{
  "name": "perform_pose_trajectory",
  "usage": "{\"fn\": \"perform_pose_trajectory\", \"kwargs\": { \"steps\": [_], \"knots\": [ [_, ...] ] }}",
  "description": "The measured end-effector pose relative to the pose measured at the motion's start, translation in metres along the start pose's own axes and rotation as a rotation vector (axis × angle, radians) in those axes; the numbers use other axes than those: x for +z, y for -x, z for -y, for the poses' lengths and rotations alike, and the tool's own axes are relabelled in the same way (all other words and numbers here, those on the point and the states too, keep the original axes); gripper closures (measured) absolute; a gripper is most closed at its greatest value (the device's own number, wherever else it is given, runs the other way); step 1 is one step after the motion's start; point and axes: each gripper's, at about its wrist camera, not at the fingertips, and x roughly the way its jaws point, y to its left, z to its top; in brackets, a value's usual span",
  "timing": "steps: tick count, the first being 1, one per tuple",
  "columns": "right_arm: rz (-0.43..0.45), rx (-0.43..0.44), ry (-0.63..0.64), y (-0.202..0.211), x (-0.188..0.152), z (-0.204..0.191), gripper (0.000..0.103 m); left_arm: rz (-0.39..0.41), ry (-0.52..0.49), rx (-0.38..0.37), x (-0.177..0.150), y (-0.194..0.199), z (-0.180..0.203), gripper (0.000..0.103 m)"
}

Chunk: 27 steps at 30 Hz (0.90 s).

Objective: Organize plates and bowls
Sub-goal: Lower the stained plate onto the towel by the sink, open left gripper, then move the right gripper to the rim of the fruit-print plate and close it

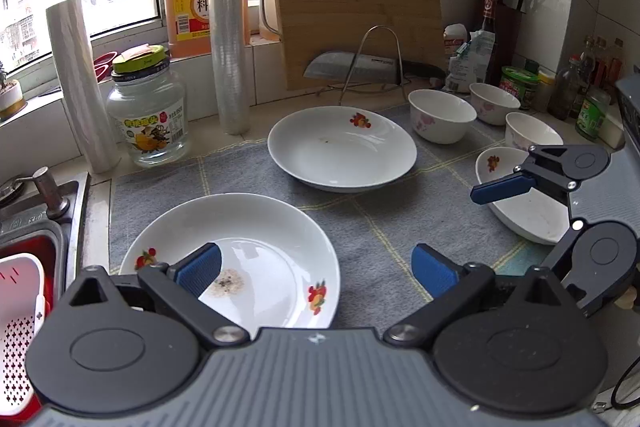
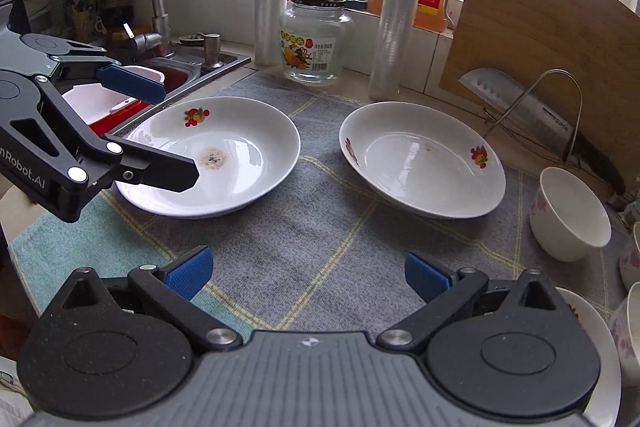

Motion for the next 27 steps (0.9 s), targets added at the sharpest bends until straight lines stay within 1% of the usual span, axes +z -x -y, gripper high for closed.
{"fn": "perform_pose_trajectory", "kwargs": {
  "steps": [3, 6, 8, 13, 18, 24, 27],
  "knots": [
    [-0.002, -0.018, -0.016, 0.014, -0.014, 0.009, 0.000, 0.005, 0.014, -0.015, -0.001, 0.000, 0.021, 0.002],
    [-0.003, -0.031, -0.026, 0.029, -0.027, 0.019, 0.000, -0.009, 0.011, -0.001, -0.004, -0.002, 0.042, 0.002],
    [-0.003, -0.038, -0.028, 0.039, -0.035, 0.025, 0.000, -0.004, 0.014, 0.020, -0.006, -0.002, 0.057, 0.002],
    [-0.002, -0.063, -0.044, 0.062, -0.057, 0.043, 0.000, -0.017, 0.060, 0.016, -0.011, -0.006, 0.086, 0.002],
    [-0.009, -0.077, -0.064, 0.080, -0.079, 0.065, 0.000, -0.055, 0.083, -0.019, -0.017, -0.013, 0.119, 0.002],
    [-0.010, -0.100, -0.070, 0.095, -0.096, 0.082, 0.000, -0.083, 0.078, -0.048, -0.020, -0.019, 0.142, 0.002],
    [-0.012, -0.107, -0.083, 0.101, -0.101, 0.088, 0.000, -0.087, 0.030, -0.052, -0.015, -0.022, 0.150, 0.002]
  ]
}}
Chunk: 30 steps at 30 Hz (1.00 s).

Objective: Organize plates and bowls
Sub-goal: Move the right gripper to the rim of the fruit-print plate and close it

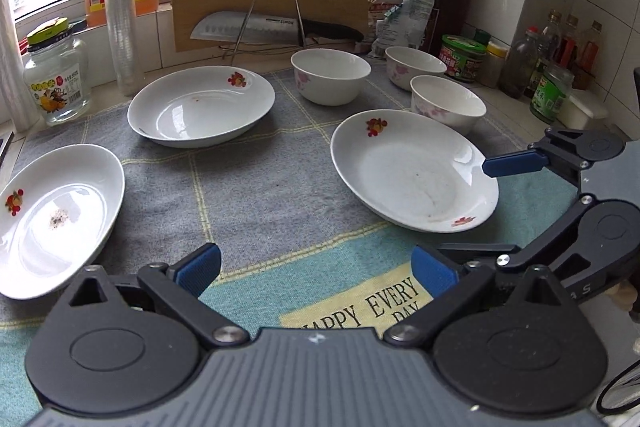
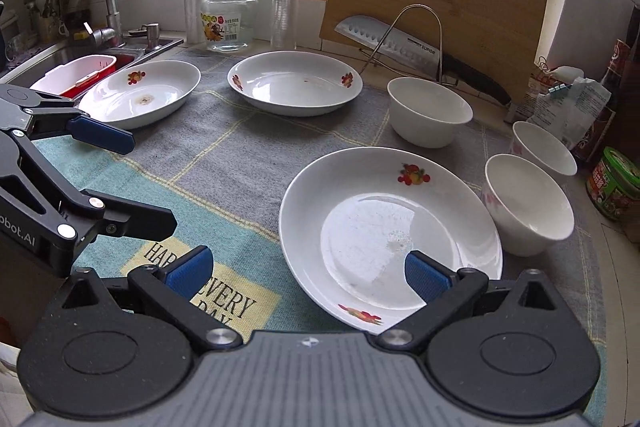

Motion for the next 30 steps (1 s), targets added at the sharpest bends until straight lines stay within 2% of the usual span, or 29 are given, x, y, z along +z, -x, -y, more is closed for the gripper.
{"fn": "perform_pose_trajectory", "kwargs": {
  "steps": [10, 16, 23, 27, 30],
  "knots": [
    [-0.023, -0.152, -0.140, 0.001, -0.001, 0.032, 0.000, -0.073, -0.143, -0.151, 0.006, -0.041, 0.002, 0.002],
    [-0.063, -0.252, -0.201, -0.002, 0.005, 0.042, 0.000, -0.169, -0.243, -0.236, 0.009, -0.079, 0.007, 0.002],
    [-0.103, -0.323, -0.293, 0.000, 0.001, 0.053, 0.000, -0.144, -0.430, -0.269, 0.017, -0.102, 0.025, 0.001],
    [-0.115, -0.338, -0.323, -0.006, 0.000, 0.066, 0.000, -0.123, -0.461, -0.302, 0.022, -0.110, 0.027, 0.000],
    [-0.104, -0.310, -0.320, -0.011, 0.000, 0.075, 0.000, -0.107, -0.473, -0.321, 0.025, -0.114, 0.027, 0.000]
  ]
}}
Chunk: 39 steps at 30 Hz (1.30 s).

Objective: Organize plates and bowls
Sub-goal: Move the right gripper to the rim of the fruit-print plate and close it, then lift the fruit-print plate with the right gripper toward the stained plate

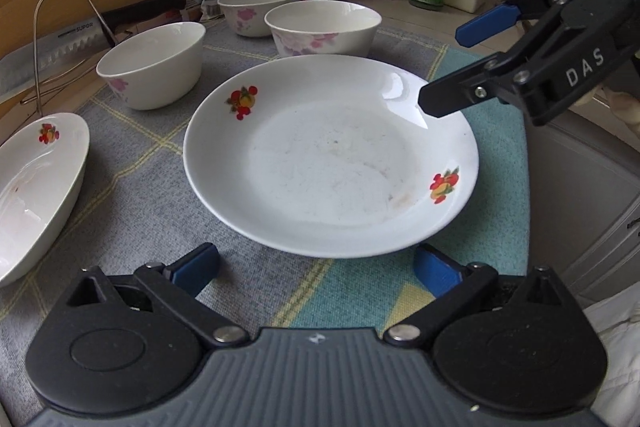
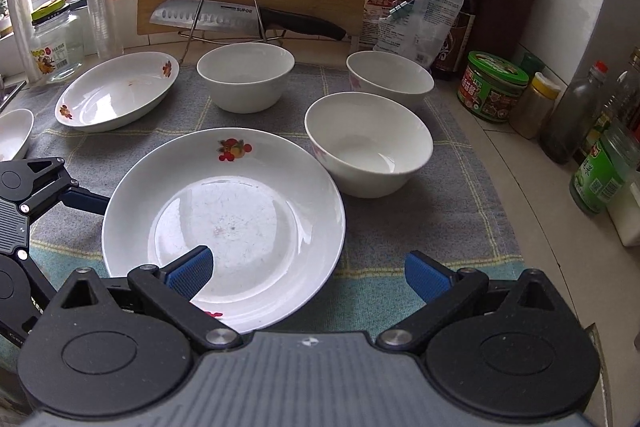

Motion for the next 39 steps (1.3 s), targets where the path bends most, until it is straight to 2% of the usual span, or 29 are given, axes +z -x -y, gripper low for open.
{"fn": "perform_pose_trajectory", "kwargs": {
  "steps": [9, 13, 20, 32, 39],
  "knots": [
    [-0.041, 0.107, -0.030, -0.028, 0.012, 0.026, 0.000, 0.074, 0.000, -0.002, -0.006, 0.000, -0.002, 0.000],
    [-0.069, 0.105, -0.011, -0.040, 0.012, 0.028, 0.000, 0.104, 0.004, 0.003, -0.010, 0.000, -0.003, 0.000],
    [-0.108, 0.169, -0.040, -0.054, 0.010, 0.034, 0.000, 0.120, -0.016, -0.010, -0.011, 0.000, -0.003, 0.000],
    [-0.136, 0.220, 0.019, -0.066, 0.013, 0.028, 0.000, 0.139, -0.114, -0.108, -0.010, -0.003, -0.011, 0.001],
    [-0.143, 0.277, 0.027, -0.073, 0.019, 0.031, 0.000, 0.150, -0.148, -0.146, -0.009, -0.004, -0.014, 0.001]
  ]
}}
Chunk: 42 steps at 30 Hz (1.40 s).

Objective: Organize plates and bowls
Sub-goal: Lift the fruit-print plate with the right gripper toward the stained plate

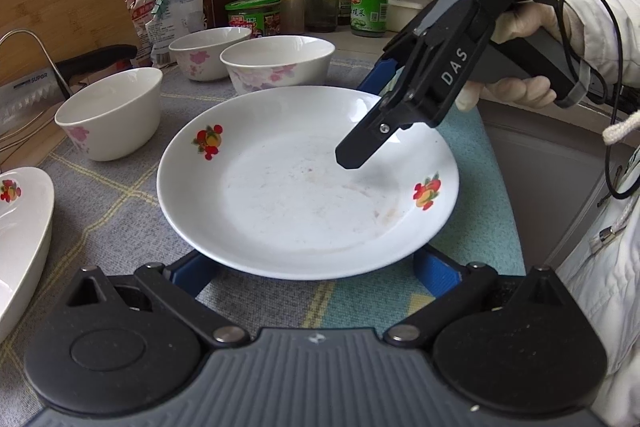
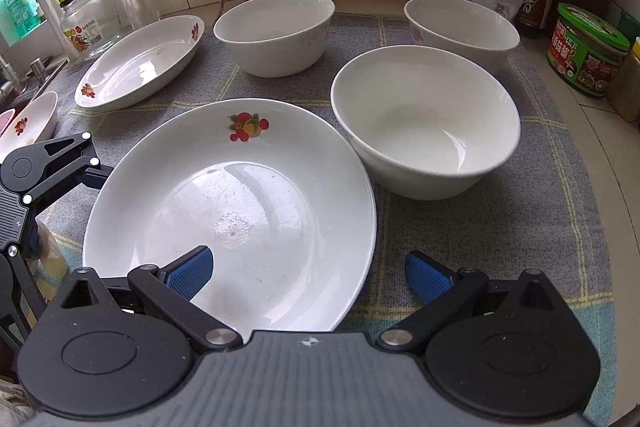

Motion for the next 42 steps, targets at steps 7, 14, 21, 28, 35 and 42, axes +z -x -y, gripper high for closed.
{"fn": "perform_pose_trajectory", "kwargs": {
  "steps": [7, 14, 21, 28, 35, 42],
  "knots": [
    [-0.017, 0.060, 0.007, -0.007, 0.008, 0.003, 0.000, 0.008, -0.012, -0.014, -0.002, 0.000, -0.002, 0.001],
    [-0.021, 0.106, 0.001, -0.013, 0.019, 0.002, 0.000, 0.008, -0.015, -0.017, -0.002, 0.000, -0.003, 0.001],
    [-0.031, 0.137, -0.010, -0.017, 0.023, 0.004, 0.000, 0.006, -0.022, -0.025, -0.001, -0.002, -0.005, 0.001],
    [-0.061, 0.162, -0.030, -0.018, 0.027, 0.004, 0.000, 0.004, -0.027, -0.029, 0.000, -0.002, -0.007, 0.001],
    [-0.070, 0.174, -0.013, -0.020, 0.029, 0.002, 0.000, -0.001, -0.031, -0.030, 0.001, -0.003, -0.008, 0.000],
    [-0.059, 0.215, -0.097, -0.018, 0.030, 0.010, 0.000, -0.005, -0.032, -0.027, 0.001, -0.003, -0.008, 0.000]
  ]
}}
